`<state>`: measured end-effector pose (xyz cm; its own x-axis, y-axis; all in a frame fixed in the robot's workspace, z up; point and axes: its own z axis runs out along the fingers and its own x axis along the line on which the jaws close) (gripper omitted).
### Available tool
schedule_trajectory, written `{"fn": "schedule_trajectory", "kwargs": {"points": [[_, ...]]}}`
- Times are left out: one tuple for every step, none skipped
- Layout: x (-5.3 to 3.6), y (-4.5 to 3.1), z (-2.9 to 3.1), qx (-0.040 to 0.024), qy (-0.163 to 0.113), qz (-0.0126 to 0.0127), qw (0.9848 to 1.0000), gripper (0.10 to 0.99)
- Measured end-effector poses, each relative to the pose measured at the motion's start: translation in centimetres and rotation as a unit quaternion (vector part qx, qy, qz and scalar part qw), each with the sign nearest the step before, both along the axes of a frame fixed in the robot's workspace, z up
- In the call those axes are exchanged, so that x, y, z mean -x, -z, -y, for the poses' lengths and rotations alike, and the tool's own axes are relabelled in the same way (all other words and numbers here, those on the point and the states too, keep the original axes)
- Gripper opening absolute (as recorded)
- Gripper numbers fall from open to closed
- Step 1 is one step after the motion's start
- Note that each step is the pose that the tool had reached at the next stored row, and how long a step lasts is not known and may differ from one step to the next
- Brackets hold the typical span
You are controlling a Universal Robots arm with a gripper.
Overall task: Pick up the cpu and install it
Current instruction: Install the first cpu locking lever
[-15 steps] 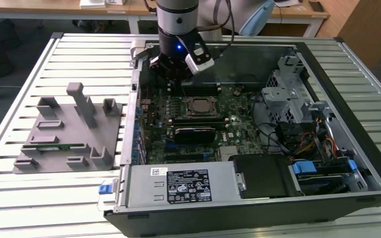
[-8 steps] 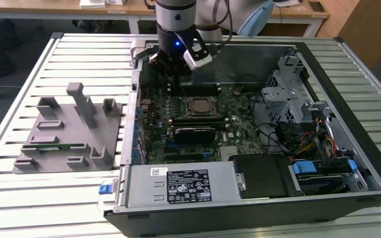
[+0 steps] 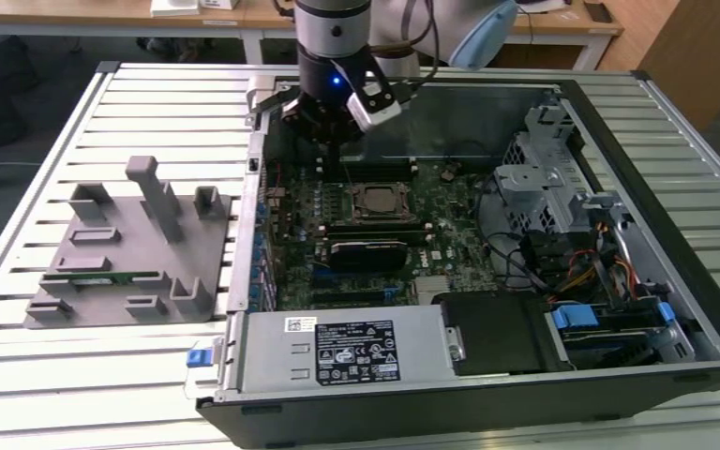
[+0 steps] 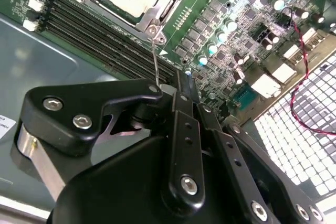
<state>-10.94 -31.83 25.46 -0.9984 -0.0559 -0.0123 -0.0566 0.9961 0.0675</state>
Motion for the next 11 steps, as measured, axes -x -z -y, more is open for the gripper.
{"fn": "schedule_trajectory", "kwargs": {"points": [[-0.05, 0.0, 0.0, -0.0008, 0.0, 0.0, 1.0, 0.106], [-0.07, 0.0, 0.0, -0.0017, 0.0, 0.0, 1.0, 0.106], [-0.08, 0.01, 0.0, -0.0023, 0.0, 0.0, 1.0, 0.106], [-0.11, 0.01, 0.0, -0.0027, 0.0, 0.0001, 1.0, 0.106], [-0.18, 0.01, 0.0, -0.0029, 0.0, 0.0001, 1.0, 0.106], [-0.3, 0.01, 0.0, -0.003, 0.0, 0.0, 1.0, 0.106], [-0.47, 0.01, 0.0, -0.003, 0.0, 0.0, 1.0, 0.106], [-0.68, 0.01, 0.0, -0.0031, -0.001, 0.0, 1.0, 0.106], [-0.99, 0.01, 0.0, -0.0032, -0.001, 0.0, 1.0, 0.106], [-1.37, 0.01, 0.0, -0.0032, 0.0, -0.0001, 1.0, 0.106], [-1.85, 0.02, 0.0, -0.0034, -0.001, -0.0004, 1.0, 0.106]]}}
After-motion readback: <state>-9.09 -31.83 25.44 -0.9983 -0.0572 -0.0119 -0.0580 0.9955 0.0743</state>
